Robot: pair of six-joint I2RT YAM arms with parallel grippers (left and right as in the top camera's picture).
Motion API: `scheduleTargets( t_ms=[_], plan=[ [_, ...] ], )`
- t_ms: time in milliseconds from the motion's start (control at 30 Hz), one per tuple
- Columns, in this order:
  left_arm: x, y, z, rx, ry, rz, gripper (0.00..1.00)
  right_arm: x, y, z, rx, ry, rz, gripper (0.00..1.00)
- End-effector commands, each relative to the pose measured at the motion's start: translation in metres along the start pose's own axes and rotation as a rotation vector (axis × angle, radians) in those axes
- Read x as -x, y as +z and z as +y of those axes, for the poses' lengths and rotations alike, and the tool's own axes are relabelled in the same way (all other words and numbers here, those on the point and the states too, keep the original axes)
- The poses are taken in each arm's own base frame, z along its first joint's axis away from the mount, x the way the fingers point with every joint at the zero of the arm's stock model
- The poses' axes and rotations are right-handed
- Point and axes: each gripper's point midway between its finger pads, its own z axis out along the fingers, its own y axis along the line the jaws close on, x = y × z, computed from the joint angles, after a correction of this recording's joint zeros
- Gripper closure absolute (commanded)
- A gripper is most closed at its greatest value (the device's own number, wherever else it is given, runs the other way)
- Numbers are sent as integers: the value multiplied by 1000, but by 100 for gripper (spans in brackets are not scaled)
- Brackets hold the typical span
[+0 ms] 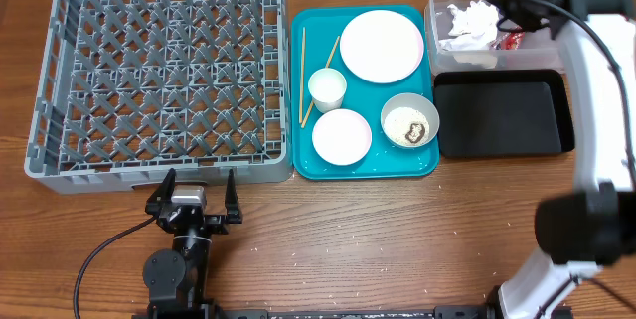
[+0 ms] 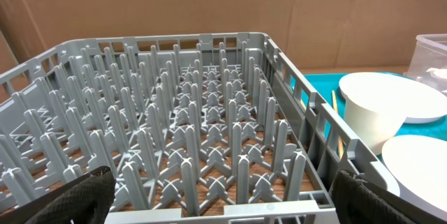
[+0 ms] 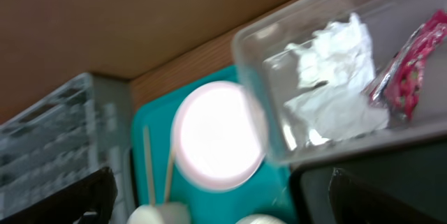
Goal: Sort waste into correct bins and load items into the dishwasher
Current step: 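Grasp the rim of the white rice bowl with the right gripper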
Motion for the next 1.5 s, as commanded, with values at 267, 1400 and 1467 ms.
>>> scheduleTargets(
  t_ms=[267,1400,1467],
  plan=[
    [0,0,2,11,12,-3,0,-130,37,33,-157,-188,274,11],
    [0,0,2,11,12,-3,0,-261,146,-12,-210,-194,491,64],
    [0,0,2,11,12,-3,0,-265,149,-14,-217,-195,502,65]
  ],
)
